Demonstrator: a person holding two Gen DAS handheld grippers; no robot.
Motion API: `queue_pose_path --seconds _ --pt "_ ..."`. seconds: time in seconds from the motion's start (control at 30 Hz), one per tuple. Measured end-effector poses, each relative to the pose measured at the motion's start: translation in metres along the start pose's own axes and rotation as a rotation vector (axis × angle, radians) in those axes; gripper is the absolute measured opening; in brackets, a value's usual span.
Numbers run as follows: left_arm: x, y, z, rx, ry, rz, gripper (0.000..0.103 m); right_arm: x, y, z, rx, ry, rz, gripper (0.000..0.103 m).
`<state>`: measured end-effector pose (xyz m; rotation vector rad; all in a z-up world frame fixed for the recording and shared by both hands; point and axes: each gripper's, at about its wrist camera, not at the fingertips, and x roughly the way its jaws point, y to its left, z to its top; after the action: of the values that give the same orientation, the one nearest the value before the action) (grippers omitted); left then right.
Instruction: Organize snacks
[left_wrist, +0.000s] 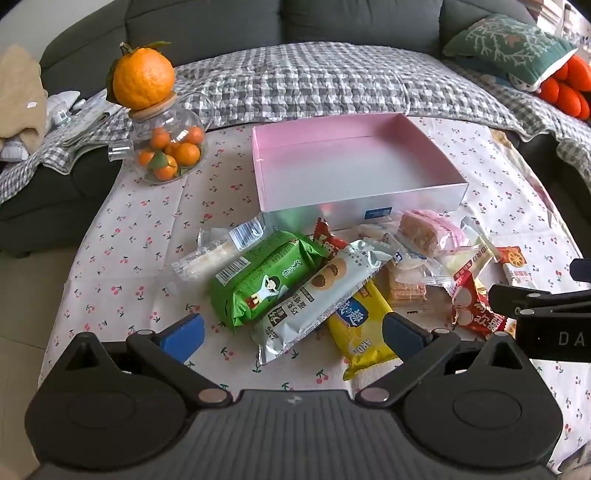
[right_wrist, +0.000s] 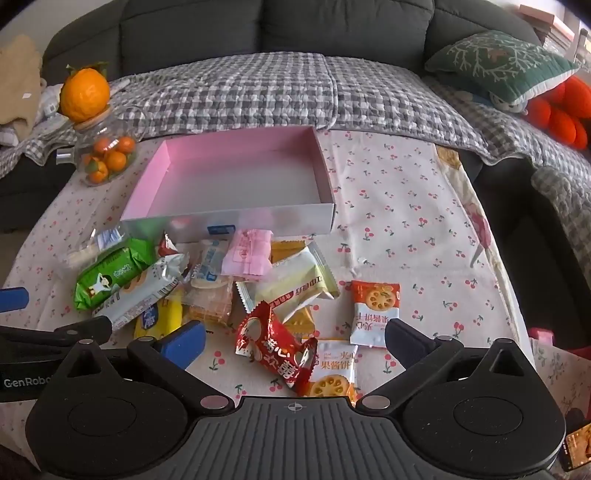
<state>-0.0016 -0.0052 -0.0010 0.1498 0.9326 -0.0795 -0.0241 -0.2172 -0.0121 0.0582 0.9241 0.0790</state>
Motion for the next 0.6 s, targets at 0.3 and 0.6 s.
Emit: queue_pose_path --seconds 0.3,0.6 --pt "0.0006 0.0014 -0.0007 -0.001 0.000 -0.003 0.103 -0.0023 -0.0017 -0.0023 0.012 -0.015 0.002 0.103" --pt "0.0011 -0.0004 -0.0023 0.004 0.000 -0.002 0.103 -0.0025 -0.0013 -0.0019 0.013 -0.014 0.000 0.103"
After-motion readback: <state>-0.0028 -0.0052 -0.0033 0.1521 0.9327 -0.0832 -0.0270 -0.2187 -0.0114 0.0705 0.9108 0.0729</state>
